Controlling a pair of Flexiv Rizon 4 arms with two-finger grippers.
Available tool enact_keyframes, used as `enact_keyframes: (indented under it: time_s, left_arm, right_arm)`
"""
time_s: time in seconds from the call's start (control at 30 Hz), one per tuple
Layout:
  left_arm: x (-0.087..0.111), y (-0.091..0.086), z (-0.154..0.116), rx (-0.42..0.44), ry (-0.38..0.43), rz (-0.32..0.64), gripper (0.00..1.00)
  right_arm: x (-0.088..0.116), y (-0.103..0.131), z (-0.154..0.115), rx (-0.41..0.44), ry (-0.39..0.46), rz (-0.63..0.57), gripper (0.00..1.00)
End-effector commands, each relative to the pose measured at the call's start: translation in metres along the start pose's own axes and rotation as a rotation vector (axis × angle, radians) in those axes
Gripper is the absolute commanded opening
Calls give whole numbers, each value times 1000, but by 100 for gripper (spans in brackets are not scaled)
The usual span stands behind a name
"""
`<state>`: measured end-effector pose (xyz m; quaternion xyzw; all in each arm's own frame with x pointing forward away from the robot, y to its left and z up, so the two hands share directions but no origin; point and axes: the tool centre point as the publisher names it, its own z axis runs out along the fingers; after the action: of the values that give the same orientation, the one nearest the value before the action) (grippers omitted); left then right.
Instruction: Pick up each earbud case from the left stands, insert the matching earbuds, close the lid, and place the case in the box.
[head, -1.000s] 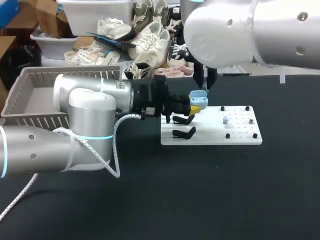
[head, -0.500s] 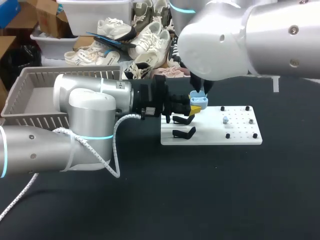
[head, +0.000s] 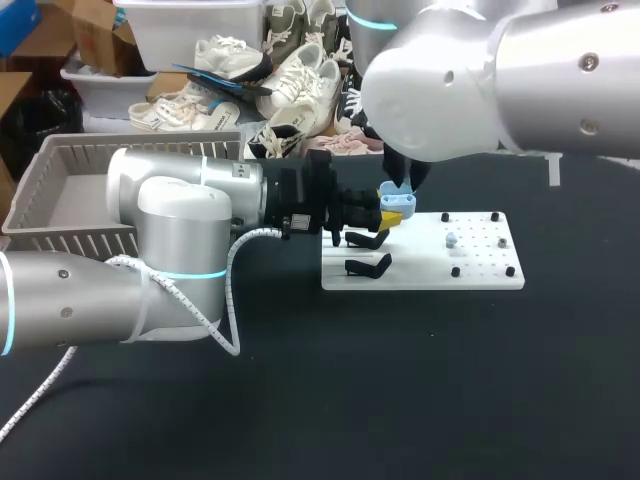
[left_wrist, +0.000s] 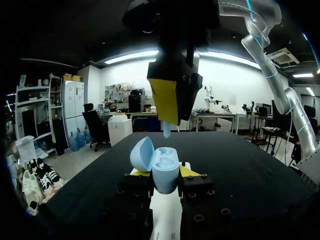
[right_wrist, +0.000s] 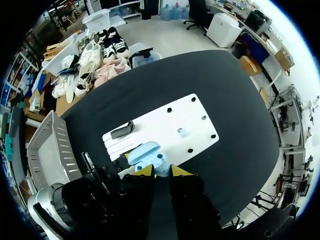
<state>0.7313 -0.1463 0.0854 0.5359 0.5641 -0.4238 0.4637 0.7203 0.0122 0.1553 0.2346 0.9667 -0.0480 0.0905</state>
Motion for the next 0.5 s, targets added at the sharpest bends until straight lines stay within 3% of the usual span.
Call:
enact_keyframes:
  time_s: [0.03,0.5]
  left_arm:
    - [0,-1,0,-3,-2,1,0]
    - [0,-1,0,-3,-2,1,0]
  right_arm:
    - [-1,4,4,5,7,-2,0]
    - [2,7,9,8,27,-12,0]
